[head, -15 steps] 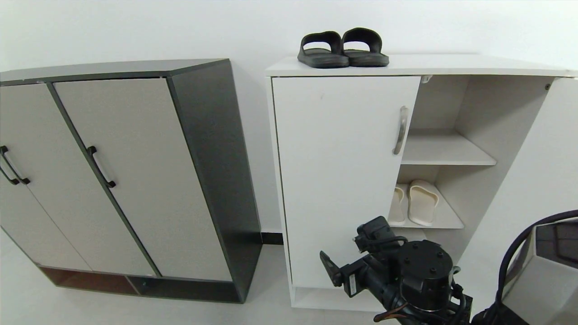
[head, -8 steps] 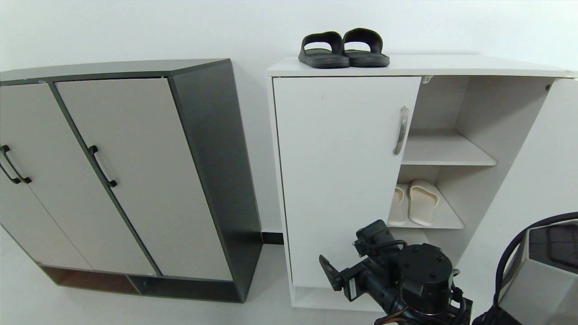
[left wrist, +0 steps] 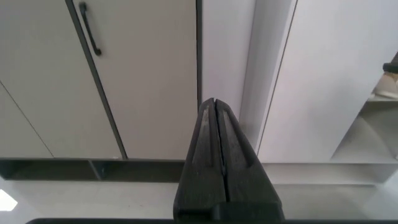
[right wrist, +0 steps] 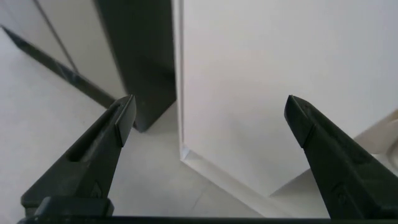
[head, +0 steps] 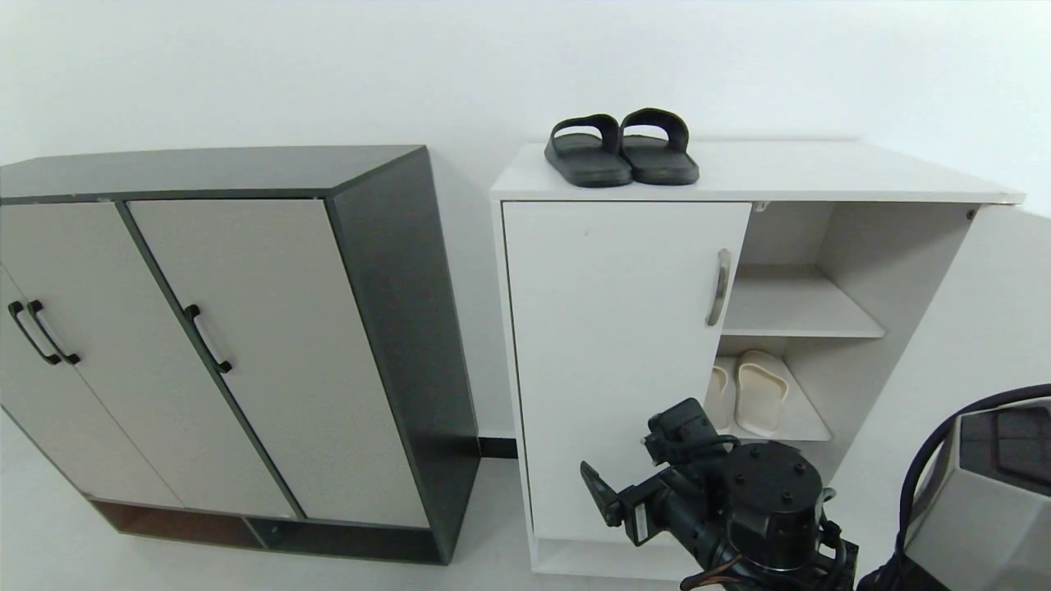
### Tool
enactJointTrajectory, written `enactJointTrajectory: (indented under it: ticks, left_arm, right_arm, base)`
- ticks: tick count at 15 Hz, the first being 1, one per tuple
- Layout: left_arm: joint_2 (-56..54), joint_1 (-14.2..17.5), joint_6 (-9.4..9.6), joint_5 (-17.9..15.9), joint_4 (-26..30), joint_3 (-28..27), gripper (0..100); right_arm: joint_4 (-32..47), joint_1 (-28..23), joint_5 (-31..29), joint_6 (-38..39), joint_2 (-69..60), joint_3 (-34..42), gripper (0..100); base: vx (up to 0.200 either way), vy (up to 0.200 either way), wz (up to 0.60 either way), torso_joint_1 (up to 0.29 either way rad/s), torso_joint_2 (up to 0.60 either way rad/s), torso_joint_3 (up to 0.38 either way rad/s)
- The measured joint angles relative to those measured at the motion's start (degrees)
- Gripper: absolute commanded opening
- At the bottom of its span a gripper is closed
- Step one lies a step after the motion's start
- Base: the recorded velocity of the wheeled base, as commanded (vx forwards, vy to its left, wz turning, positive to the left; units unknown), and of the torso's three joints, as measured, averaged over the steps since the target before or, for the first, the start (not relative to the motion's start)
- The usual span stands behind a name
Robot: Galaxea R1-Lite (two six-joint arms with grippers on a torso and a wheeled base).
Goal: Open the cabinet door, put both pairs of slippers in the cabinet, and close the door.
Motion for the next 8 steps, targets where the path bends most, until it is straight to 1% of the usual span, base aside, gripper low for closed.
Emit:
enactJointTrajectory:
  ticks: [5, 8]
  left_arm:
    - [0.0, 0.0, -0.02, 0.0, 0.0, 0.0, 0]
    - [0.0, 0.0, -0.02, 0.0, 0.0, 0.0, 0]
  right_arm:
    - [-1.1, 0.0, -0.1, 0.0, 0.0, -0.3, 100]
    - [-1.1, 0.0, -0.1, 0.0, 0.0, -0.3, 100]
  base:
    - [0.000, 0.000, 0.00, 0.151, -0.47, -0.326]
    - [0.000, 0.000, 0.00, 0.176, -0.48, -0.312]
